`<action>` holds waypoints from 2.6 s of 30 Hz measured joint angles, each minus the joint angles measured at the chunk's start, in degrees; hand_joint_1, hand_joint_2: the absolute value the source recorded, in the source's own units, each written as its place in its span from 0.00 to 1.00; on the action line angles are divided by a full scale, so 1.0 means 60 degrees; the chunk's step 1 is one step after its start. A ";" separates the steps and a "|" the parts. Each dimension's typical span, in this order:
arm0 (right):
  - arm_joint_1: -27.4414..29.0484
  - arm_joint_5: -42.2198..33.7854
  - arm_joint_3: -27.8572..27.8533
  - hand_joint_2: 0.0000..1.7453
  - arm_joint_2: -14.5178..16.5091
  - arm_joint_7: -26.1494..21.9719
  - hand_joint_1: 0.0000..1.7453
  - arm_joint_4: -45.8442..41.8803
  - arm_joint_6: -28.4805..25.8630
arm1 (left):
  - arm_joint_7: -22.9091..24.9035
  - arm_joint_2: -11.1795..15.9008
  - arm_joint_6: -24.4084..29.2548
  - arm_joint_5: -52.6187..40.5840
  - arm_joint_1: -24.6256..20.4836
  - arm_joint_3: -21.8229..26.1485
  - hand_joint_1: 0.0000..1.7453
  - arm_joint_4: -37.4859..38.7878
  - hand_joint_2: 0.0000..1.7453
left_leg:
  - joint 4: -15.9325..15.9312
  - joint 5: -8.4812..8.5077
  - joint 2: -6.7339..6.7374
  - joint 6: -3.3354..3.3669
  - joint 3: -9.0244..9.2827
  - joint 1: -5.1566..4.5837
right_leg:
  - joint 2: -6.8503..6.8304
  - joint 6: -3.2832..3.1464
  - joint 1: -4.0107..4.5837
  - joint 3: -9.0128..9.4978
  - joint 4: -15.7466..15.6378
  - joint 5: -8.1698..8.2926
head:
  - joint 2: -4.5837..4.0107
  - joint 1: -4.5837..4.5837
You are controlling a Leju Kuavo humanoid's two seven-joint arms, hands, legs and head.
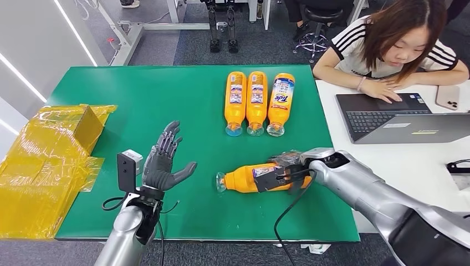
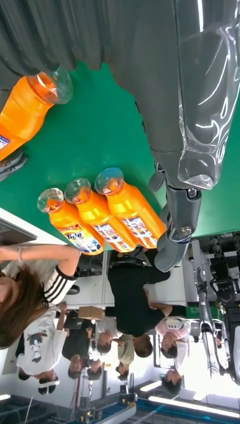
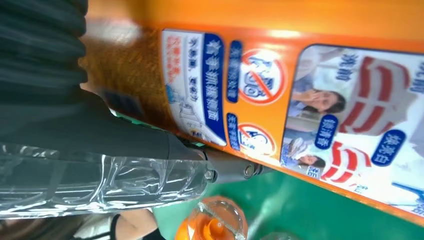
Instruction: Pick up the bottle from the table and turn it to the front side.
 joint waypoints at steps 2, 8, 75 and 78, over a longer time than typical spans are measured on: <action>0.0160 0.0181 0.0005 1.00 0.0048 -0.0076 1.00 0.0161 -0.0678 | -0.0022 0.0004 0.0033 0.0000 0.0031 0.0000 0.00 0.0000 1.00 | -0.0001 -0.0001 0.0004 0.0000 0.0009 0.0002 | 0.0004 0.0000 0.0000 0.0009 -0.0002 -0.0001 | 0.0000 0.0000; 0.0526 0.0774 -0.0026 1.00 0.0318 -0.0182 1.00 0.0646 -0.1858 | -0.0020 0.0001 0.0103 -0.0050 0.0125 0.0001 0.00 -0.0015 1.00 | -0.0009 -0.0006 0.0015 -0.0003 0.0079 0.0004 | 0.0015 0.0001 0.0002 0.0071 -0.0007 -0.0003 | 0.0000 -0.0001; 0.4990 -0.1506 -0.9070 1.00 0.3722 -0.3352 1.00 -0.3359 -0.5052 | 0.2203 -0.0087 -0.3376 0.1548 -0.3746 -0.0153 0.00 0.1680 1.00 | -0.0007 0.0040 -0.0036 -0.0003 -0.0045 0.0003 | -0.0032 0.0011 0.0006 -0.0033 0.0004 0.0021 | 0.0000 -0.0002; 0.4879 -0.1443 -0.9003 1.00 0.3738 -0.3331 1.00 -0.3237 -0.5068 | 0.2200 -0.0094 -0.3377 0.1529 -0.3842 -0.0154 0.00 0.1784 1.00 | -0.0006 0.0041 -0.0036 -0.0004 -0.0045 0.0003 | -0.0031 0.0011 0.0006 -0.0034 0.0005 0.0022 | 0.0000 -0.0002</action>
